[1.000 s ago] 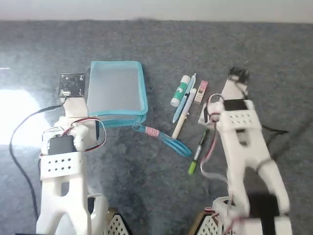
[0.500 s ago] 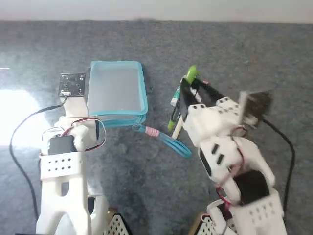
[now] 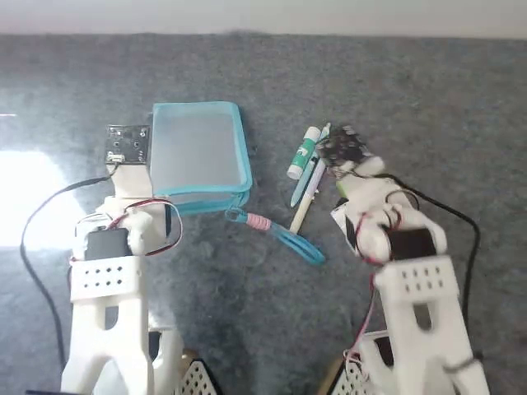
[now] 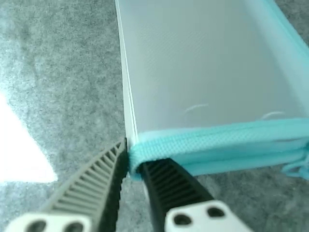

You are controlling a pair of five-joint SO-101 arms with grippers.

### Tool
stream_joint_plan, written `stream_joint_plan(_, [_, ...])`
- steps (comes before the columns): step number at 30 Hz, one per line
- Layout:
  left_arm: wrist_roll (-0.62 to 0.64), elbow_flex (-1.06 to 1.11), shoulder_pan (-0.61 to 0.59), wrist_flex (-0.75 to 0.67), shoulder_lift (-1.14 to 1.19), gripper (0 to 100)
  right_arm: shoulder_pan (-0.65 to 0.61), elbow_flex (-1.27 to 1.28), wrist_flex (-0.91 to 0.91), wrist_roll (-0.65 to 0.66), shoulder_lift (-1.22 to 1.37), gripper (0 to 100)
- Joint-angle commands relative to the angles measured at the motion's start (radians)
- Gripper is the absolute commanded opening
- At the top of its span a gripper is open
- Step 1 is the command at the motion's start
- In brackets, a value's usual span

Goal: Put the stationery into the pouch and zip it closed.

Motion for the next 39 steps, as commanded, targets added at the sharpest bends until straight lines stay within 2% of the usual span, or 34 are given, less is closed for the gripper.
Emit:
stream_joint_plan(1, [0.009, -0.005, 0.005, -0.021, -0.018, 1, 0.013, -0.015, -0.125, 0.052, 0.136, 0.6])
stream_joint_plan(5, [0.009, -0.005, 0.005, -0.02, -0.018, 1, -0.002, -0.014, -0.177, 0.054, 0.255, 2.8])
stream_joint_plan(10, [0.009, -0.005, 0.005, -0.02, -0.018, 1, 0.004, -0.014, -0.191, 0.044, 0.351, 25.5])
stream_joint_plan(13, [0.009, -0.005, 0.005, -0.02, -0.018, 1, 0.039, -0.014, -0.186, 0.023, 0.338, 32.2])
stream_joint_plan(16, [0.009, -0.005, 0.005, -0.018, -0.018, 1, 0.079, -0.003, -0.177, -0.018, 0.262, 29.9])
stream_joint_plan(23, [0.009, -0.005, 0.005, -0.018, -0.018, 1, 0.039, 0.143, 0.051, 0.109, 0.074, 24.6])
stream_joint_plan(30, [0.009, -0.005, 0.005, -0.018, -0.018, 1, 0.102, 0.207, 0.007, 0.189, 0.117, 24.5])
stream_joint_plan(35, [0.009, -0.005, 0.003, -0.018, -0.018, 1, 0.105, 0.227, -0.045, 0.195, 0.206, 24.3])
stream_joint_plan(39, [0.009, -0.005, 0.002, -0.018, -0.018, 1, 0.157, 0.222, -0.096, 0.209, 0.306, 24.2])
